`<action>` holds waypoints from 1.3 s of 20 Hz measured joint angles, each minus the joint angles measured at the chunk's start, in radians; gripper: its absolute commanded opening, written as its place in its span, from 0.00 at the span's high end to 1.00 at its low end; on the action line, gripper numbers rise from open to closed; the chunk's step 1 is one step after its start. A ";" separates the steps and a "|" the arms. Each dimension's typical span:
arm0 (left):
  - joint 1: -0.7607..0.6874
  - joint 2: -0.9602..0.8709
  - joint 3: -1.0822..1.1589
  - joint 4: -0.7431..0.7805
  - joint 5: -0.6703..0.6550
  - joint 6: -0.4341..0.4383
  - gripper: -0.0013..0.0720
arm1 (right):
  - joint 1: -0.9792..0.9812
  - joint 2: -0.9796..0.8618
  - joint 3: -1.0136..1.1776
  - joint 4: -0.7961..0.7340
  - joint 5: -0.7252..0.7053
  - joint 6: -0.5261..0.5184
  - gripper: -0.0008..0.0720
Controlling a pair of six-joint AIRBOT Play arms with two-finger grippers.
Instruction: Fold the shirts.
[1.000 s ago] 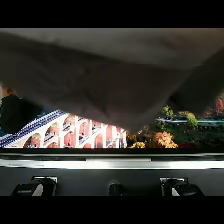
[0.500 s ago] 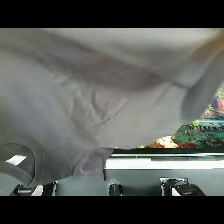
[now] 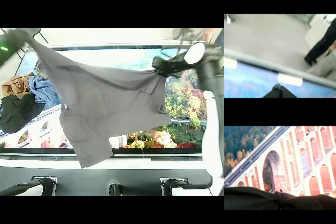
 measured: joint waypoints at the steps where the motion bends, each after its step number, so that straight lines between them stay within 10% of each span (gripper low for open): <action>1: -0.003 -0.048 0.000 0.000 -0.048 0.000 0.94 | 0.000 -0.053 0.000 0.010 -0.036 0.014 0.92; 4: -0.008 -0.156 0.000 -0.002 -0.208 0.000 0.94 | 0.000 -0.175 0.000 0.031 -0.105 0.039 0.91; 5: -0.010 -0.187 -0.001 -0.002 -0.268 0.000 0.90 | 0.000 -0.201 -0.001 0.035 -0.109 0.045 0.75; 6: -0.012 -0.209 -0.001 -0.002 -0.316 0.000 0.62 | 0.000 -0.219 0.000 0.037 -0.112 0.047 0.41; 7: -0.013 -0.229 -0.001 -0.003 -0.368 0.000 0.32 | -0.002 -0.228 0.001 0.040 -0.114 0.048 0.29; 8: -0.010 -0.243 -0.001 -0.003 -0.420 0.000 0.26 | -0.006 -0.230 0.005 0.047 -0.109 0.035 0.29; 16: 0.082 -0.115 -0.228 0.134 -0.888 0.006 0.38 | -0.338 -0.170 0.014 0.058 0.338 -0.224 0.31; 26: 0.071 0.074 -0.883 -0.078 -0.608 0.051 0.49 | -0.532 -0.163 -0.102 0.066 0.567 -0.302 0.29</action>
